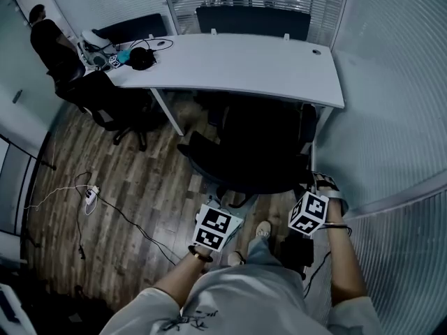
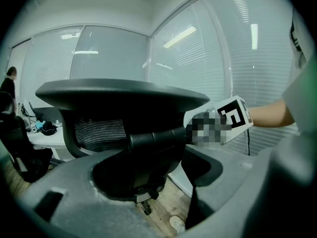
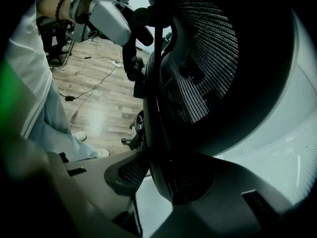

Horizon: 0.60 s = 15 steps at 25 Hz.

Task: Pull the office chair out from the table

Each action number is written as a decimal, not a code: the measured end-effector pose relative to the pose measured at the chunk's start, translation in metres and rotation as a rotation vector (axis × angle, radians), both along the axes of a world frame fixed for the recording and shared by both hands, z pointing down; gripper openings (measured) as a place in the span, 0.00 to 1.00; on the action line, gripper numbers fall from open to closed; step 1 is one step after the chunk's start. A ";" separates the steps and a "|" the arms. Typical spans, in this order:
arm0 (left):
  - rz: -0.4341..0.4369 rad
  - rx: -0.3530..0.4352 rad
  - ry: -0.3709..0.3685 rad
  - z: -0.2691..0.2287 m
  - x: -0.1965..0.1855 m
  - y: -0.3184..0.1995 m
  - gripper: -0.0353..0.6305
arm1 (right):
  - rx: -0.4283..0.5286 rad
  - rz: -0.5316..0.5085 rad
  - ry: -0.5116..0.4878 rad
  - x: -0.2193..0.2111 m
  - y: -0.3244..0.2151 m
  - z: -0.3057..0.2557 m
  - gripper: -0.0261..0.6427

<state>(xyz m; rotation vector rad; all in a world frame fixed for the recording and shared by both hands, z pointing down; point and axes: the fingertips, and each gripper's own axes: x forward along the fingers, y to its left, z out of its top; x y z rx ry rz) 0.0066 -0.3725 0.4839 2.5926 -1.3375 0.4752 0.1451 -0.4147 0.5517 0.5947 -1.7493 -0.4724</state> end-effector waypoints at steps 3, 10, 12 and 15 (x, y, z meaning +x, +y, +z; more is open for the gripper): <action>0.004 0.000 0.001 0.001 -0.003 0.017 0.49 | 0.002 0.002 -0.004 -0.002 0.018 0.001 0.23; 0.018 0.008 -0.003 -0.001 -0.014 0.046 0.49 | 0.008 0.019 -0.009 -0.012 0.050 -0.001 0.23; 0.020 0.012 -0.002 -0.002 -0.017 0.055 0.49 | 0.009 0.021 -0.009 -0.015 0.059 -0.002 0.23; 0.024 0.016 -0.004 -0.002 -0.021 0.067 0.49 | 0.011 0.025 -0.016 -0.018 0.072 -0.002 0.23</action>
